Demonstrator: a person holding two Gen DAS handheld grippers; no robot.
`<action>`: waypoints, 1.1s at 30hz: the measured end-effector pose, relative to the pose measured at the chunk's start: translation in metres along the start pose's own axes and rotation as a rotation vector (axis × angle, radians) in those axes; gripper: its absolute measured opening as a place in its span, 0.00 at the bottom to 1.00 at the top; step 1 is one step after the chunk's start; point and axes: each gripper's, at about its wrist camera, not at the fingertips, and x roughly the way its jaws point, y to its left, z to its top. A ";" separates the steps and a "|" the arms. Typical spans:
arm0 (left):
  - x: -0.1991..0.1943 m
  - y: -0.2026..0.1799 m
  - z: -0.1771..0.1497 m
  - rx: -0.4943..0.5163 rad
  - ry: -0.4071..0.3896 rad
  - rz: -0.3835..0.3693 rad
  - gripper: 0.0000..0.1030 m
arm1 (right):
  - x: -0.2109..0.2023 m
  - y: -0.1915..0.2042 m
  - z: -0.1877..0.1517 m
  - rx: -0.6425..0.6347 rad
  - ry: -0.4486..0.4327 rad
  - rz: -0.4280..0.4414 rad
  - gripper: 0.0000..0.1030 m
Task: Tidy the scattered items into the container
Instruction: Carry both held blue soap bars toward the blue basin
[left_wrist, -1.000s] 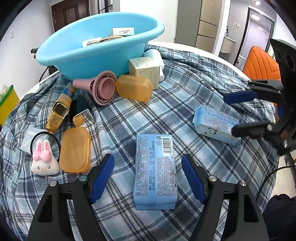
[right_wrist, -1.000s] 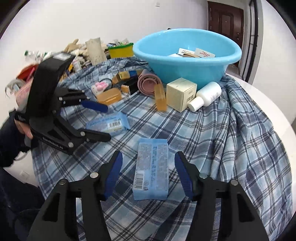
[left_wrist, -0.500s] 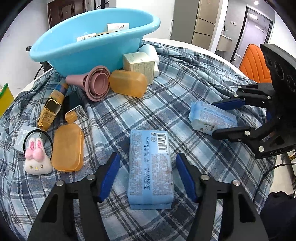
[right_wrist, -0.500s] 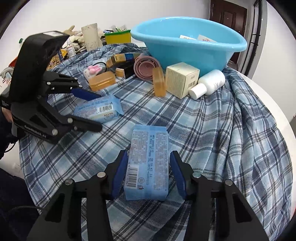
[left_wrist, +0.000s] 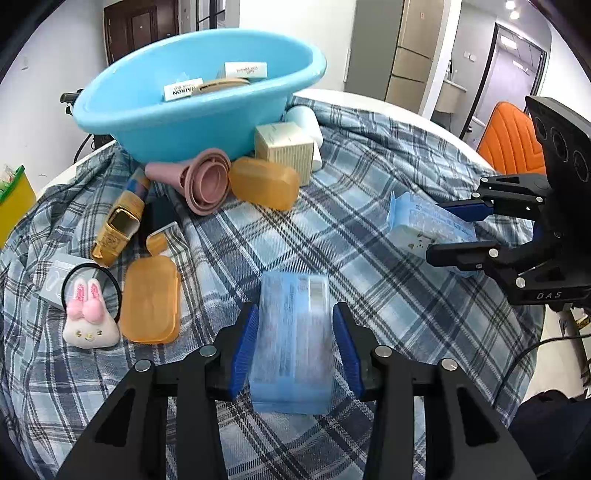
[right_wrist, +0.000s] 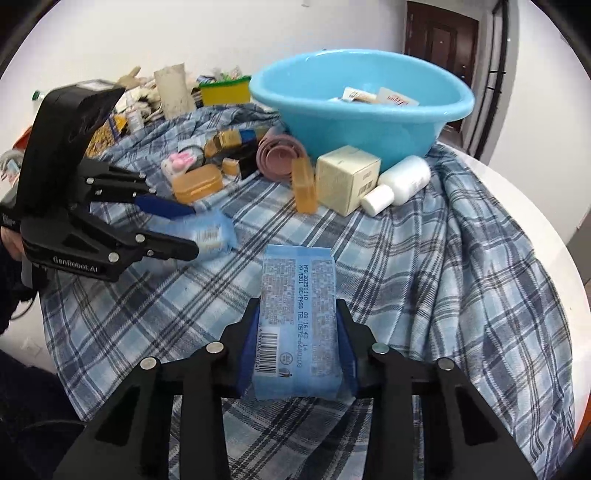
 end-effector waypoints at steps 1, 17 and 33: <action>-0.002 0.000 0.001 -0.003 -0.004 -0.004 0.41 | -0.002 0.000 0.001 0.008 -0.005 0.002 0.35; 0.006 -0.011 -0.006 0.059 0.003 0.067 0.73 | -0.003 -0.003 -0.005 0.030 0.000 -0.007 0.35; 0.003 -0.006 -0.007 0.030 0.018 0.002 0.38 | -0.004 -0.003 -0.005 0.025 0.002 -0.008 0.35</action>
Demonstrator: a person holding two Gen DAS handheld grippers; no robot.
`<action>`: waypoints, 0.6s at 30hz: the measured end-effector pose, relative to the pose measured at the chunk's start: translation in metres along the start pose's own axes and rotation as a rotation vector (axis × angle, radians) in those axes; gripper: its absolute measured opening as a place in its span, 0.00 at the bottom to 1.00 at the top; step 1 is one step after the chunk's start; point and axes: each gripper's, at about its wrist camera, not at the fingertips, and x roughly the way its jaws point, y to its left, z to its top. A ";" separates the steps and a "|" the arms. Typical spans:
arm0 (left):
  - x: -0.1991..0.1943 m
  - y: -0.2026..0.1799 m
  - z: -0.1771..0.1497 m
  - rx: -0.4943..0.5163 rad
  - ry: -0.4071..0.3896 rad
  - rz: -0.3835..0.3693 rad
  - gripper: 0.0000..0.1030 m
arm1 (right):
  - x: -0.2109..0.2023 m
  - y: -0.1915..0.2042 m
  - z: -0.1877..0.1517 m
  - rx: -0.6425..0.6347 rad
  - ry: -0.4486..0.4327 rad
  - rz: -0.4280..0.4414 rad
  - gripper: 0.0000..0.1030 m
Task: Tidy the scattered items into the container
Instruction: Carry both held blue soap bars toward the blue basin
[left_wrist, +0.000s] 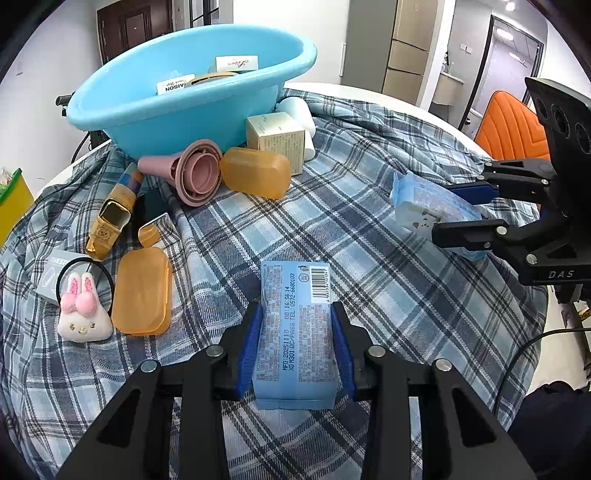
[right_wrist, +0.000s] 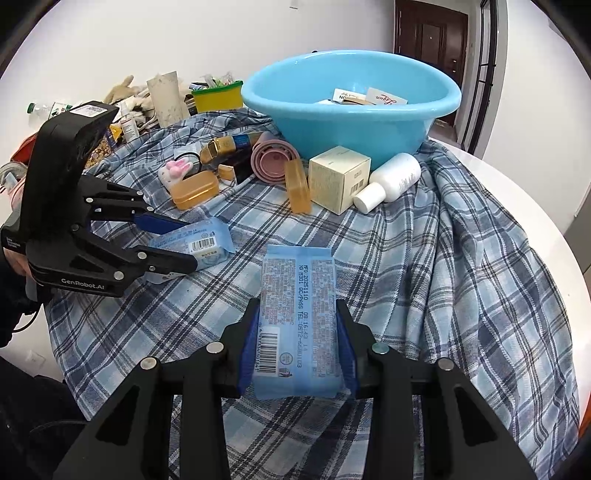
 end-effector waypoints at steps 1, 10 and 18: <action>-0.002 0.000 0.000 0.000 -0.005 -0.001 0.38 | -0.001 0.000 0.000 0.001 -0.002 -0.002 0.35; -0.025 -0.004 0.014 -0.007 -0.058 0.011 0.38 | -0.018 0.003 0.012 0.008 -0.060 -0.010 0.35; -0.045 -0.002 0.026 -0.081 -0.144 0.112 0.38 | -0.034 0.006 0.024 0.081 -0.164 -0.122 0.35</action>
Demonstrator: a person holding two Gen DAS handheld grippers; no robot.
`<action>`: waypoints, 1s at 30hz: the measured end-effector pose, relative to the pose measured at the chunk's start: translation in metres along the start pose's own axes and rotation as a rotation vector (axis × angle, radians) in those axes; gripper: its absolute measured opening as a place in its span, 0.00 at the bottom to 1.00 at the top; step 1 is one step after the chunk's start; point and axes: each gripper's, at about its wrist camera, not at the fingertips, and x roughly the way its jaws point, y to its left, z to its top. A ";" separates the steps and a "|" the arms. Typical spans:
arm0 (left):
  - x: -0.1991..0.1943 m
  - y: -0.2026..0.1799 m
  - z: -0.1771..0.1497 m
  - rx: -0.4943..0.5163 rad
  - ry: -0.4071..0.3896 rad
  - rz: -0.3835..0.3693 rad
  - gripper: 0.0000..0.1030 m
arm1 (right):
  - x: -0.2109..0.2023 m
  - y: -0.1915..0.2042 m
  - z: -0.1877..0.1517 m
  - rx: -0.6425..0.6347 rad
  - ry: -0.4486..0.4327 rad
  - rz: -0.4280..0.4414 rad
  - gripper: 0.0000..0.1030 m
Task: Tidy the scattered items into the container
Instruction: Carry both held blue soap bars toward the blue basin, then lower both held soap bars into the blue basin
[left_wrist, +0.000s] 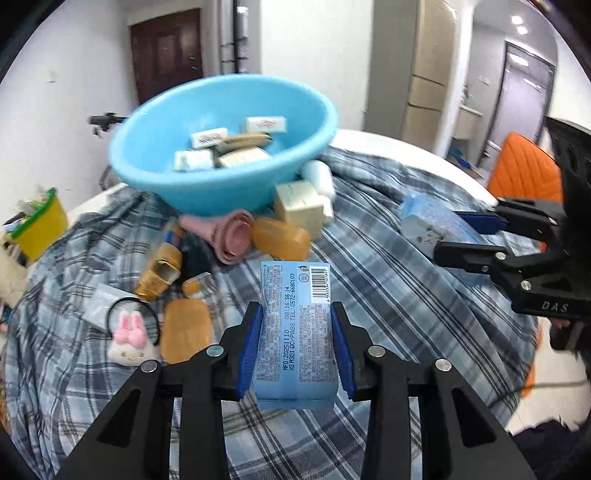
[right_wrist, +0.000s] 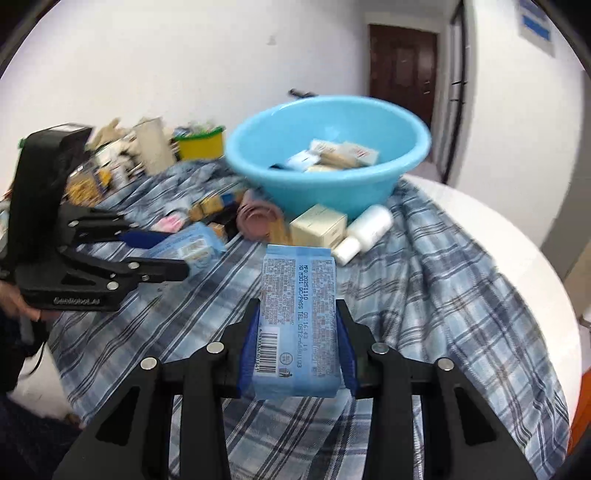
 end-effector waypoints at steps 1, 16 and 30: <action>-0.002 0.000 0.000 -0.020 -0.010 0.009 0.38 | -0.001 0.001 0.000 0.016 -0.013 -0.006 0.35; -0.012 0.003 0.009 -0.124 -0.075 0.063 0.38 | -0.016 0.006 0.015 0.121 -0.093 -0.024 0.35; -0.022 0.019 0.031 -0.142 -0.109 0.101 0.38 | -0.020 0.007 0.048 0.094 -0.139 -0.010 0.35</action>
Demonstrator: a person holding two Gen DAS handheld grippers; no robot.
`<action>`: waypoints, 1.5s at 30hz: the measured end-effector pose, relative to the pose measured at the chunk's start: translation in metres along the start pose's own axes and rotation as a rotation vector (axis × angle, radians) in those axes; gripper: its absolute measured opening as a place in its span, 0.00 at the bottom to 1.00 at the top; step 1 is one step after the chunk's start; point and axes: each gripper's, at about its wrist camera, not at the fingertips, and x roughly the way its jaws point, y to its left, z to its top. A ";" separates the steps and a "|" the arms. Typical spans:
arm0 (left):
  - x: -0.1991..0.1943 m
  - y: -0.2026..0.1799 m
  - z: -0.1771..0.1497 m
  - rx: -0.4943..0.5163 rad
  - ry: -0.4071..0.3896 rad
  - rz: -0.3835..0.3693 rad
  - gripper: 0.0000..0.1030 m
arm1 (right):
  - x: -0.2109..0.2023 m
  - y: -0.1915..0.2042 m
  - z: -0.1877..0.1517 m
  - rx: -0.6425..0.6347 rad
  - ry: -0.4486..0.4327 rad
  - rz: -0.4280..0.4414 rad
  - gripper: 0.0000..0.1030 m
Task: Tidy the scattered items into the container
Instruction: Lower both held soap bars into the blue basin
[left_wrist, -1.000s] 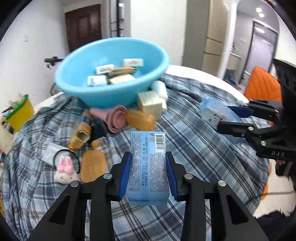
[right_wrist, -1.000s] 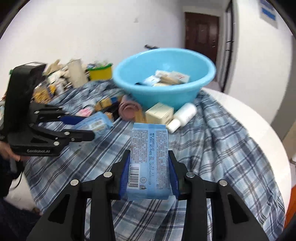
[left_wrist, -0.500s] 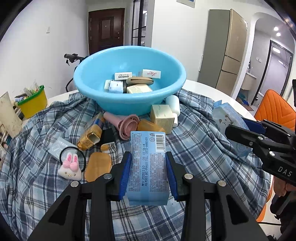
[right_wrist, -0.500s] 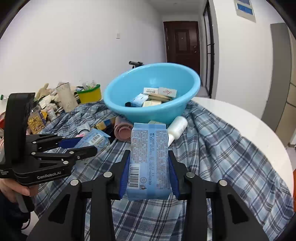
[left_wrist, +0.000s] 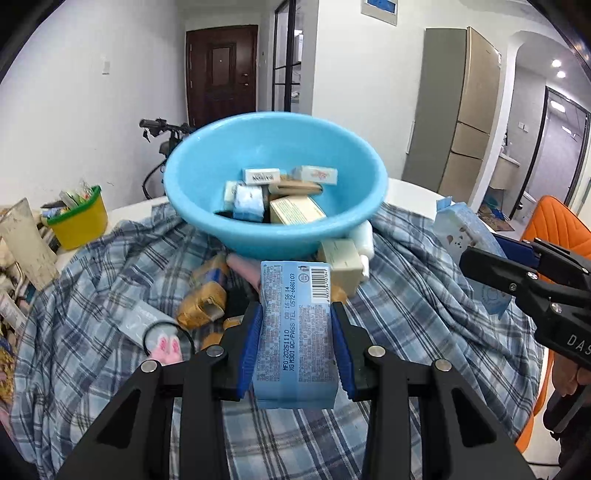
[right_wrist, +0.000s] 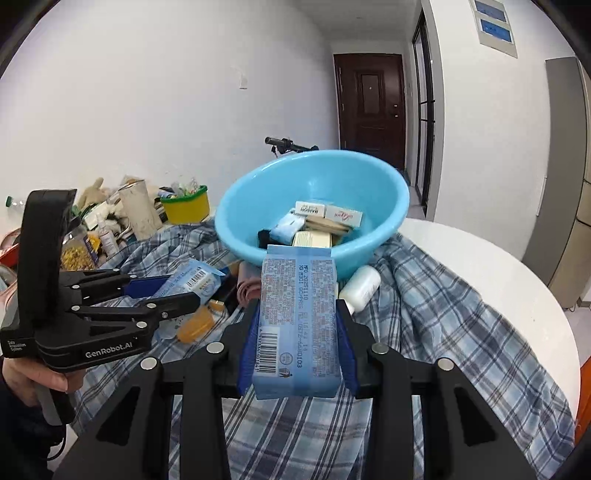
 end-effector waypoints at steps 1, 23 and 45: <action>0.000 0.001 0.004 0.002 -0.006 0.003 0.38 | 0.002 -0.001 0.004 -0.003 -0.003 -0.002 0.35; 0.049 0.033 0.159 -0.040 -0.086 0.002 0.38 | 0.071 -0.041 0.132 -0.023 -0.041 -0.124 0.35; 0.114 0.062 0.283 -0.094 0.093 0.071 0.38 | 0.155 -0.084 0.237 0.043 0.199 -0.050 0.35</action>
